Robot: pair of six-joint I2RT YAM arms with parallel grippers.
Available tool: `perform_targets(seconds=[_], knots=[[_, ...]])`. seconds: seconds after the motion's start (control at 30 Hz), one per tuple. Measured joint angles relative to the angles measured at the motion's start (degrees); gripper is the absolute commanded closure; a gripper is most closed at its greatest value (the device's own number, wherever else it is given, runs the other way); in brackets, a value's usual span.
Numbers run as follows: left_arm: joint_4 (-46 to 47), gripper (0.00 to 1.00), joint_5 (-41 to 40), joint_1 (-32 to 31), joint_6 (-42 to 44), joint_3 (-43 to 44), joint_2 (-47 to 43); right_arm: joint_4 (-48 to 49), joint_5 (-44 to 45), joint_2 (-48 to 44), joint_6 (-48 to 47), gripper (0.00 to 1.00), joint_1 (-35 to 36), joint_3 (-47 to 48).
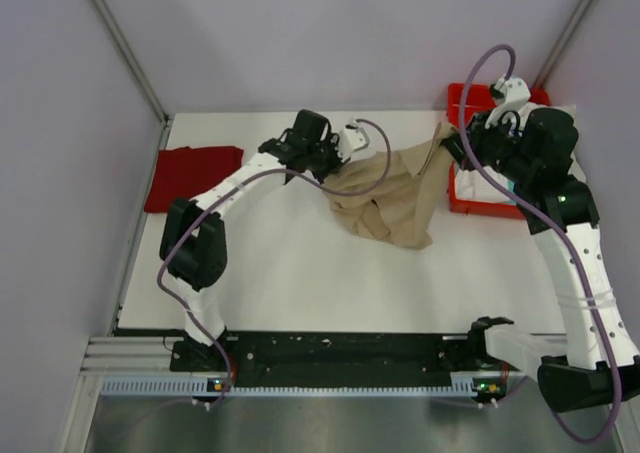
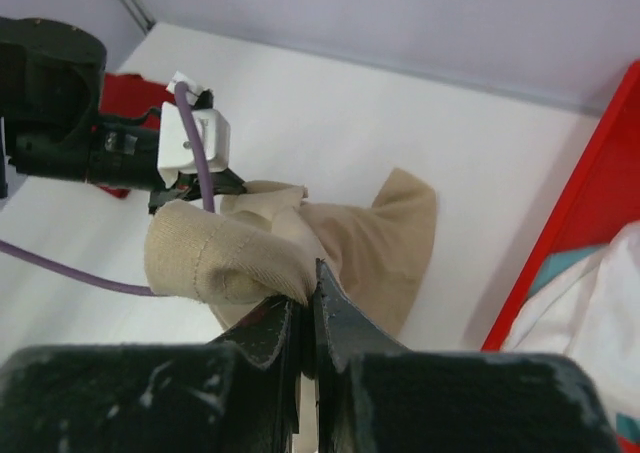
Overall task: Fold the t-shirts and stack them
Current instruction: Flatten out the tshirt
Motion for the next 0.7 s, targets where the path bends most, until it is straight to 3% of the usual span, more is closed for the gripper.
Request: perform_targets(seconds=[0.13, 0.33, 0.43, 0.57, 0.6, 0.67, 0.7], knots=[[0.0, 1.0, -5.6, 2.8, -2.3, 3.9, -5.7, -0.5, -0.8, 5.9, -0.2, 1.0, 0.0, 12.6], [0.5, 1.0, -9.3, 12.9, -3.6, 9.2, -18.8, 0.9, -6.4, 15.0, 0.0, 1.0, 0.0, 29.3], [0.4, 1.0, -9.8, 15.1, -2.0, 7.6, -28.6, 1.3, -9.0, 15.2, -0.1, 1.0, 0.0, 29.0], [-3.6, 1.0, -5.9, 14.1, 0.9, 2.0, -39.0, 2.3, -9.4, 11.6, -0.8, 1.0, 0.0, 20.1], [-5.5, 0.94, -3.8, 14.0, 2.2, 0.0, -40.8, 2.3, -9.3, 10.4, -1.0, 1.0, 0.0, 16.5], [-10.1, 0.59, 0.3, 13.6, 5.7, -4.1, -42.5, 2.5, -9.4, 8.5, -1.1, 1.0, 0.0, 10.3], [-13.7, 0.46, 2.7, 12.9, 8.5, -6.7, -42.6, 2.2, -9.3, 7.8, -1.1, 1.0, 0.0, 7.3]])
